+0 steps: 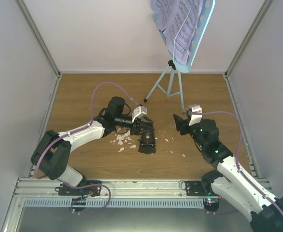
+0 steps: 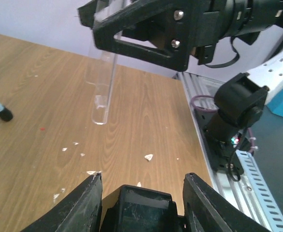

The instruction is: Pack up the instrument practice props

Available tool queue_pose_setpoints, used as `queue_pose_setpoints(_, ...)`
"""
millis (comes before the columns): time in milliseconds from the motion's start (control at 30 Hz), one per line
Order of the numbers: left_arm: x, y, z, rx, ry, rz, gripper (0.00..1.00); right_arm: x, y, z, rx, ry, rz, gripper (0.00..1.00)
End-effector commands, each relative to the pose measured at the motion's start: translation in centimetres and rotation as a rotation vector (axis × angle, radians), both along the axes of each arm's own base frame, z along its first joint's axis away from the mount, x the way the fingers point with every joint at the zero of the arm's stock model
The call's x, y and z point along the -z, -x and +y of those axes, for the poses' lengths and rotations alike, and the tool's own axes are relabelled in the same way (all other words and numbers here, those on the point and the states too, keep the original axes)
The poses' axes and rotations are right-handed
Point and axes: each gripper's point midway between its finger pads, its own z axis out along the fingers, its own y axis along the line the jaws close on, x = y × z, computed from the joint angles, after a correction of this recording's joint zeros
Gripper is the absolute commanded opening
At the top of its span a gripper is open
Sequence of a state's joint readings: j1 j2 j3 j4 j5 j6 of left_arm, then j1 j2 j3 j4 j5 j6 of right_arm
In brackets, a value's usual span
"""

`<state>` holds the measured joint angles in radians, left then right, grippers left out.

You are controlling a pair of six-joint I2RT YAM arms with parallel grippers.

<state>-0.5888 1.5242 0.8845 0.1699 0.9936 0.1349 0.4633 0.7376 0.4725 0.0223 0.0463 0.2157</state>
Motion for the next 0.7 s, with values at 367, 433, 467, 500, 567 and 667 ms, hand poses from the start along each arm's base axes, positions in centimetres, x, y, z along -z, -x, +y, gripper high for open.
queue_pose_setpoints(367,-1.5,-3.7,5.3,-0.546,0.02,-0.192,0.41,-0.3,0.0,-0.4,0.014,-0.025,-0.013,0.52)
queue_pose_setpoints(433,-1.7,-4.2,5.8,-0.597,0.027,-0.182,0.42,-0.3,0.0,-0.3,0.011,-0.027,-0.011,0.52)
queue_pose_setpoints(467,-1.8,-4.4,5.8,-0.614,0.028,-0.176,0.42,-0.3,0.0,-0.2,0.01,-0.028,-0.01,0.52)
queue_pose_setpoints(500,-1.8,-4.7,5.9,-0.629,0.025,-0.17,0.42,-0.4,0.0,-0.2,0.008,-0.029,-0.008,0.52)
queue_pose_setpoints(567,-1.8,-5.1,5.6,-0.65,0.015,-0.164,0.42,-0.5,0.0,-0.2,0.006,-0.033,-0.01,0.51)
queue_pose_setpoints(667,-2.0,-5.2,4.8,-0.657,0.009,-0.173,0.43,-0.8,0.0,-0.2,0.006,-0.036,-0.013,0.52)
